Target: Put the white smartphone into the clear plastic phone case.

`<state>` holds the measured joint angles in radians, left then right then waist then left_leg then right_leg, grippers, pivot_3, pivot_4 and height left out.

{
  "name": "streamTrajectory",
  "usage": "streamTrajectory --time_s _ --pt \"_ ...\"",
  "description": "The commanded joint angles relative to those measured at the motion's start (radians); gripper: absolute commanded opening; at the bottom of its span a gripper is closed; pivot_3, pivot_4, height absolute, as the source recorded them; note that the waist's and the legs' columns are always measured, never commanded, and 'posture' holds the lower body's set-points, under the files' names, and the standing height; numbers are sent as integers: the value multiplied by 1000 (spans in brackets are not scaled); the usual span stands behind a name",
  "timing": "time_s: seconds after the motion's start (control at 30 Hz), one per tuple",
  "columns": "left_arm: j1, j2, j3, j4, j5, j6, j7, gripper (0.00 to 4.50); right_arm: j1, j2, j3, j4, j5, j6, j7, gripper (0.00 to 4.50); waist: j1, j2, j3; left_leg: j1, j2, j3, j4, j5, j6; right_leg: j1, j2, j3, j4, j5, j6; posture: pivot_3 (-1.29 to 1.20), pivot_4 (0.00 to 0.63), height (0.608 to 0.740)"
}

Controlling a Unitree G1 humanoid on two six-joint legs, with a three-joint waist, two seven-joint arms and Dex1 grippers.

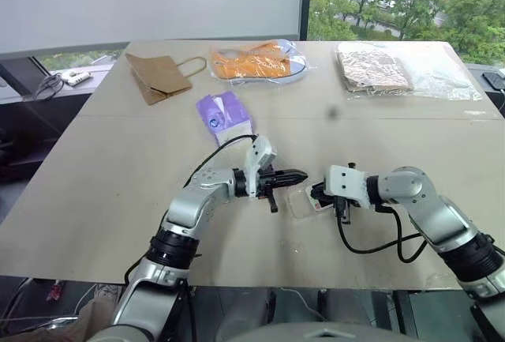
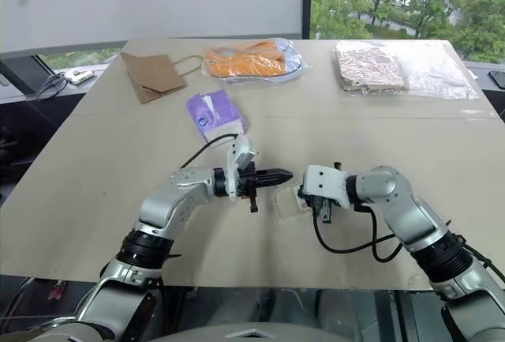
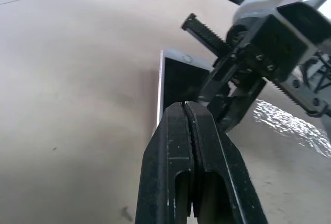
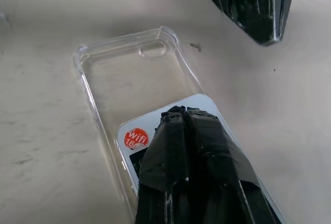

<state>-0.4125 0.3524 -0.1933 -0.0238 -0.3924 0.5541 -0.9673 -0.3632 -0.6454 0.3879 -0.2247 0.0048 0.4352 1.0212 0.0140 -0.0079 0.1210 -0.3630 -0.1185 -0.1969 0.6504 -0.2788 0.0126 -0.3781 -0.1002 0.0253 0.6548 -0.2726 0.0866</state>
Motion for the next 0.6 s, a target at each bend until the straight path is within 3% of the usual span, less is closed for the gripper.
streamTrajectory --time_s 0.03,0.2,0.4,0.6 --pt "33 24 46 -93 -22 0 27 0 51 -32 41 -2 17 101 51 34 0 0 2 0 0 0 -1 0 0 0 0 0 0 0 0 0 150 740" --pt "126 109 60 -193 -14 -13 15 0 81 -38 60 -18 17 103 44 34 0 0 4 -1 0 0 -3 0 0 -1 0 0 -4 0 0 0 150 740" --pt "204 217 28 -234 8 -23 -30 0 41 4 -70 -70 97 139 -13 34 0 1 9 -1 1 0 -6 0 0 -1 0 0 -7 0 0 0 150 740" --pt "204 209 -12 -211 37 -33 -13 0 32 -8 -207 -244 252 274 -26 34 0 5 21 -12 1 0 -5 0 0 -10 -1 -1 -6 0 0 0 150 740"
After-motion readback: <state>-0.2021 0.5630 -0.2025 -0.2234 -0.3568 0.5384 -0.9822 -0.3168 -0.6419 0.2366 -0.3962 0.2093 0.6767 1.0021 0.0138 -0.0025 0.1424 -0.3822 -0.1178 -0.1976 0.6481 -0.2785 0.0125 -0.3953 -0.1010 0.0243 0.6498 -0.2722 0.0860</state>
